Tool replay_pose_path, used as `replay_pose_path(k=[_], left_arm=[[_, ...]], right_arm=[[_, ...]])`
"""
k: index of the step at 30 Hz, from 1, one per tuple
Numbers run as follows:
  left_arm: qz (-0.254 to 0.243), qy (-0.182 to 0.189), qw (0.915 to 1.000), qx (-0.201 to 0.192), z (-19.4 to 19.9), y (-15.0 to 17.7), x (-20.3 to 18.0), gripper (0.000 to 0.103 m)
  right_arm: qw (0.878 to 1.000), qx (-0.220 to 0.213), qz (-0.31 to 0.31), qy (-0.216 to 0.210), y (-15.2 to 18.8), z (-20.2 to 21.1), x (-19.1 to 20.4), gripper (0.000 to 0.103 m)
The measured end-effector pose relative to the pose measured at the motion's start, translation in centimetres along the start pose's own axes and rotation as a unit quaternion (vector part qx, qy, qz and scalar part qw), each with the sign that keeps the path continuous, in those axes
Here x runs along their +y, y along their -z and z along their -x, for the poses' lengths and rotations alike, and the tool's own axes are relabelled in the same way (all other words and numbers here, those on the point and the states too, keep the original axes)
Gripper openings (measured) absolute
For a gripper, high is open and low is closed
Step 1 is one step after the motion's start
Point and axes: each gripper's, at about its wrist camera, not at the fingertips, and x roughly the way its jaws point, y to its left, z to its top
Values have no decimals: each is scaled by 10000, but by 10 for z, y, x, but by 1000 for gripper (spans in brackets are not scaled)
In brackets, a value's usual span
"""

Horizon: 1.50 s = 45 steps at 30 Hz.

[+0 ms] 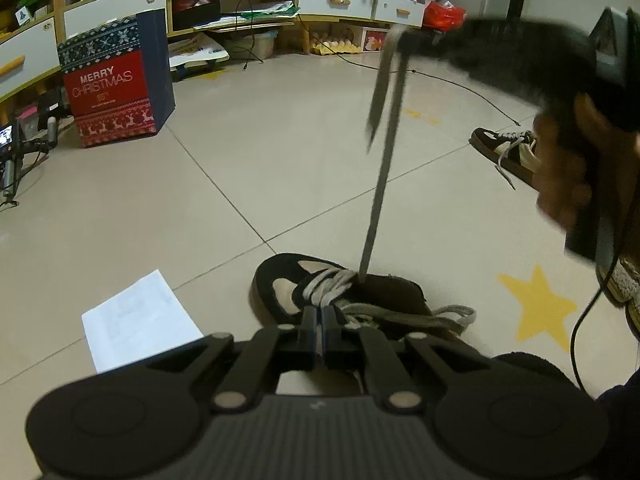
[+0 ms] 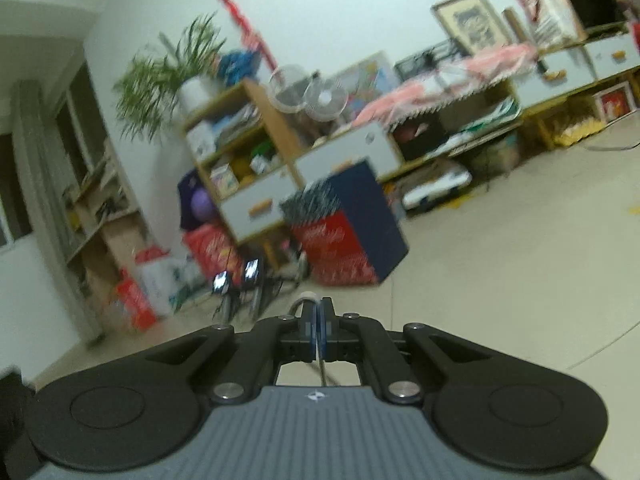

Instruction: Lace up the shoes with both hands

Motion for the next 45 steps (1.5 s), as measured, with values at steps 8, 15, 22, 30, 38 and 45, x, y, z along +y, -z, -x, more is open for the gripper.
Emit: replay_pose_path(k=[8, 15, 22, 30, 38, 45], left_arm=[[22, -7, 10000, 43, -2, 2, 4, 2], [23, -25, 9999, 97, -3, 3, 5, 2], [-12, -11, 10000, 51, -4, 1, 1, 2], [19, -9, 10000, 54, -5, 2, 3, 3], [31, -12, 9999, 116, -8, 3, 2, 3], [-69, -17, 9999, 116, -9, 2, -3, 4]], right_arm=[[9850, -944, -148, 1436, -44, 37, -49, 1], [9663, -1135, -21, 2308, -54, 63, -85, 1], [9697, -1027, 237, 2203, -53, 62, -79, 1], [9226, -702, -24, 3792, -55, 71, -124, 7], [9450, 395, 164, 3242, -15, 68, -138, 7], [9514, 2520, 1545, 865, 62, 23, -67, 25]])
